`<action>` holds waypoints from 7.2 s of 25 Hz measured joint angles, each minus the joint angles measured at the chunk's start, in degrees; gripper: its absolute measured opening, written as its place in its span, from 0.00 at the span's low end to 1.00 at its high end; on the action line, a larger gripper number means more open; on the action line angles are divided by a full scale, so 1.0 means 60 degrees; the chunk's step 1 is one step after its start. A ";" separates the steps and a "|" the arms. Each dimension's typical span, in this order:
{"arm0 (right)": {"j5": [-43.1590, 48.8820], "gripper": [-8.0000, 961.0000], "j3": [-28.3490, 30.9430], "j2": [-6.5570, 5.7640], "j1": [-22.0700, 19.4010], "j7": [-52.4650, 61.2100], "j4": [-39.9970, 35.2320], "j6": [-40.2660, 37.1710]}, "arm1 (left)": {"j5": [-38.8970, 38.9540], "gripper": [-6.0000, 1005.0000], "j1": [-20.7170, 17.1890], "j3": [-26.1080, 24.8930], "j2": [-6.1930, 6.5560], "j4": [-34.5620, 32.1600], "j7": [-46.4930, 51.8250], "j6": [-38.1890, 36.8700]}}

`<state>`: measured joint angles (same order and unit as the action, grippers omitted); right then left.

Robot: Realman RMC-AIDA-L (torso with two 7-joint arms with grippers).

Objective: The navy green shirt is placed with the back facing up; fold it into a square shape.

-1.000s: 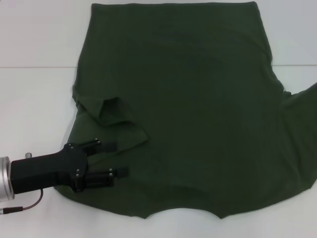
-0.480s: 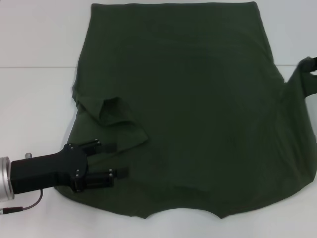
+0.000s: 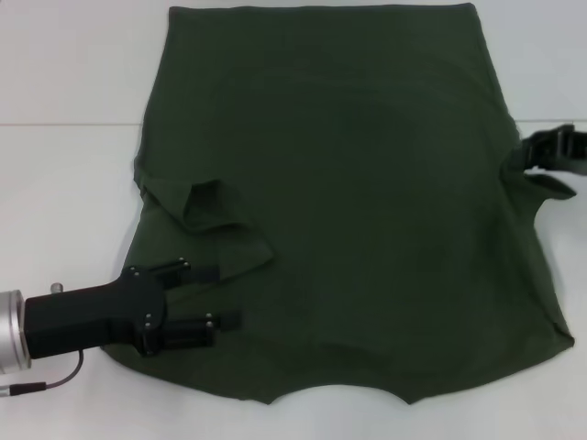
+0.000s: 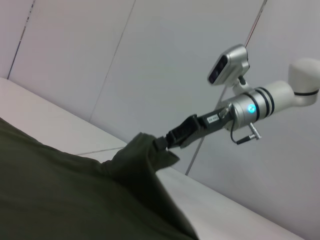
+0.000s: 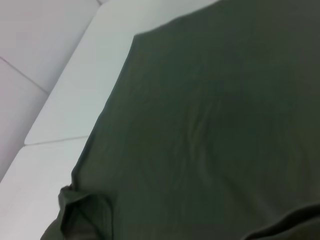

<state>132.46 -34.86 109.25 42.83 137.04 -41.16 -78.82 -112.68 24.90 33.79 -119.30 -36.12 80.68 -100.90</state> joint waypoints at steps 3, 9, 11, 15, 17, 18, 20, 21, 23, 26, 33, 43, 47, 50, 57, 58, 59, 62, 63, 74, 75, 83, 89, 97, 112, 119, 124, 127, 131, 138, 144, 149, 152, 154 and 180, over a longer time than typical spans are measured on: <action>-0.0002 0.02 -0.0002 0.0085 0.0042 -0.0178 0.0276 0.0068 | 0.0000 0.88 0.0036 -0.0002 -0.0008 0.0000 0.0000 0.0002; -0.0310 0.03 0.0069 0.0159 0.0077 -0.0238 0.0700 -0.0115 | 0.0001 0.88 0.0063 -0.0008 -0.0010 0.0001 0.0000 0.0002; -0.0695 0.06 0.0119 0.0123 0.0021 -0.0423 0.0927 -0.0258 | 0.0001 0.88 0.0064 -0.0012 -0.0010 0.0008 0.0000 0.0000; -0.1911 0.14 0.0127 0.0079 -0.0325 -0.0856 0.1293 -0.0465 | 0.0012 0.88 0.0068 -0.0044 -0.0010 0.0026 0.0000 0.0000; -0.2232 0.20 0.0128 0.0075 -0.0498 -0.0975 0.1341 -0.0462 | 0.0031 0.88 0.0069 -0.0052 -0.0010 0.0076 0.0013 0.0001; -0.2319 0.23 0.0131 0.0074 -0.0577 -0.1133 0.1357 -0.0472 | 0.0039 0.88 0.0069 -0.0059 -0.0010 0.0098 0.0051 0.0002; -0.2556 0.29 0.0145 0.0091 -0.0765 -0.1687 0.1394 -0.0630 | 0.0065 0.88 0.0070 -0.0073 -0.0010 0.0118 0.0321 0.0014; -0.2784 0.32 0.0152 0.0135 -0.0925 -0.2173 0.1407 -0.0795 | 0.0081 0.88 0.0078 -0.0079 -0.0007 0.0118 0.0559 0.0023; -0.3192 0.42 0.0154 0.0271 -0.1291 -0.3264 0.1422 -0.1204 | 0.0139 0.88 0.0099 -0.0086 0.0033 0.0114 0.1227 0.0000; -0.3610 0.58 0.0157 0.0563 -0.1953 -0.5469 0.1423 -0.2056 | 0.0193 0.88 0.0109 -0.0098 0.0186 0.0053 0.2514 -0.0093; -0.3629 0.85 0.0047 0.1461 -0.3343 -1.0321 0.1426 -0.2855 | -0.0681 0.88 -0.0064 -0.0588 0.0836 -0.0356 0.5784 0.0083; -0.3200 0.96 -0.0027 0.1682 -0.3823 -1.2381 0.2069 -0.2788 | -0.3109 0.88 -0.0098 -0.1208 0.1191 -0.1290 0.9073 0.0893; -0.2750 0.96 -0.0031 0.1713 -0.3743 -1.2591 0.2072 -0.2772 | -0.3907 0.88 0.0230 -0.1120 0.1156 -0.1211 0.9838 0.1423; -0.2582 0.96 -0.0041 0.1738 -0.3758 -1.3065 0.2080 -0.2769 | -0.4287 0.88 0.0437 -0.1110 0.1128 -0.1194 1.0086 0.1570; -0.2482 0.96 -0.0110 0.1735 -0.3774 -1.3439 0.2155 -0.2741 | -0.4638 0.88 0.0729 -0.1119 0.1112 -0.0886 1.0338 0.1932; -0.2452 0.96 -0.0153 0.1736 -0.3770 -1.3564 0.2156 -0.2741 | -0.4665 0.88 0.0765 -0.1117 0.1117 -0.0801 1.0350 0.1963; -0.2421 0.96 -0.0190 0.1741 -0.3768 -1.3708 0.2157 -0.2741 | -0.4695 0.88 0.0814 -0.1118 0.1142 -0.0664 1.0369 0.2039; -0.2389 0.96 -0.0227 0.1758 -0.3762 -1.4036 0.2159 -0.2726 | -0.4717 0.88 0.0884 -0.1121 0.1182 -0.0481 1.0402 0.2160; -0.2389 0.96 -0.0226 0.1762 -0.3753 -1.4109 0.2160 -0.2723 | -0.4723 0.88 0.0905 -0.1116 0.1185 -0.0461 1.0418 0.2191; -0.2394 0.96 -0.0243 0.1757 -0.3740 -1.4404 0.2173 -0.2721 | -0.4745 0.88 0.0982 -0.0874 0.1136 -0.0359 1.0541 0.2391; -0.2395 0.96 -0.0242 0.1757 -0.3740 -1.4405 0.2173 -0.2720 | -0.4745 0.88 0.1000 -0.0873 0.1125 -0.0354 1.0541 0.2392; -0.2418 0.96 -0.0199 0.1757 -0.3740 -1.4385 0.2173 -0.2713 | -0.4743 0.88 0.1303 -0.0675 0.1103 0.0152 1.0469 0.2583; -0.2426 0.96 -0.0178 0.1757 -0.3740 -1.4367 0.2174 -0.2713 | -0.4650 0.88 0.1559 -0.0605 0.0958 0.0247 1.0438 0.2521; -0.2433 0.96 -0.0169 0.1757 -0.3729 -1.4336 0.2173 -0.2713 | -0.4712 0.88 0.1729 -0.0401 0.0871 0.0197 1.0441 0.2615; -0.2449 0.96 -0.0137 0.1757 -0.3669 -1.4322 0.2188 -0.2773 | -0.4968 0.87 0.1659 -0.0176 0.0973 0.0028 1.0497 0.2848; -0.2447 0.96 -0.0136 0.1758 -0.3667 -1.4307 0.2189 -0.2791 | -0.4973 0.87 0.1786 0.0015 0.0858 0.0029 1.0463 0.2829; -0.2447 0.96 -0.0136 0.1757 -0.3666 -1.4300 0.2189 -0.2802 | -0.4985 0.83 0.1816 0.0136 0.0853 -0.0071 1.0433 0.2882; -0.2447 0.96 -0.0132 0.1758 -0.3666 -1.4300 0.2188 -0.2803 | -0.4985 0.71 0.1816 0.0281 0.0835 -0.0203 1.0429 0.2893; -0.2452 0.96 -0.0119 0.1758 -0.3649 -1.4290 0.2188 -0.2816 | -0.4985 0.56 0.1758 0.0482 0.0724 -0.0566 1.0447 0.2896; -0.2460 0.95 -0.0119 0.1732 -0.3611 -1.4197 0.2177 -0.2817 | -0.4984 0.38 0.1745 0.0535 0.0709 -0.0616 1.0431 0.2988; -0.2463 0.95 0.0007 0.1740 -0.3608 -1.4103 0.2170 -0.2817 | -0.4976 0.18 0.1739 0.0607 0.0708 -0.0607 1.0404 0.3021; -0.2458 0.95 0.0587 0.1671 -0.3607 -1.2150 0.1667 -0.2813 | -0.4902 0.08 0.1738 0.0545 0.0749 -0.0508 1.0340 0.3015; -0.2307 0.95 0.0599 0.1498 -0.3603 -0.9499 0.0729 -0.2739 | -0.4847 0.06 0.1738 0.0508 0.0772 -0.0497 1.0241 0.2962; -0.2004 0.95 0.0549 0.1288 -0.3554 -0.7565 0.0040 -0.2724 | -0.4775 0.06 0.1738 0.0436 0.0778 -0.0497 1.0131 0.2943; 0.3669 0.94 -0.0032 0.0218 -0.0883 0.1397 -0.1063 -0.2574 | -0.4407 0.05 0.1533 0.0403 0.0808 -0.0513 0.9697 0.2736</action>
<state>154.47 -35.06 110.56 37.53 145.42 -47.54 -94.26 -139.12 34.10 36.21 -114.45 -39.20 138.87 -84.49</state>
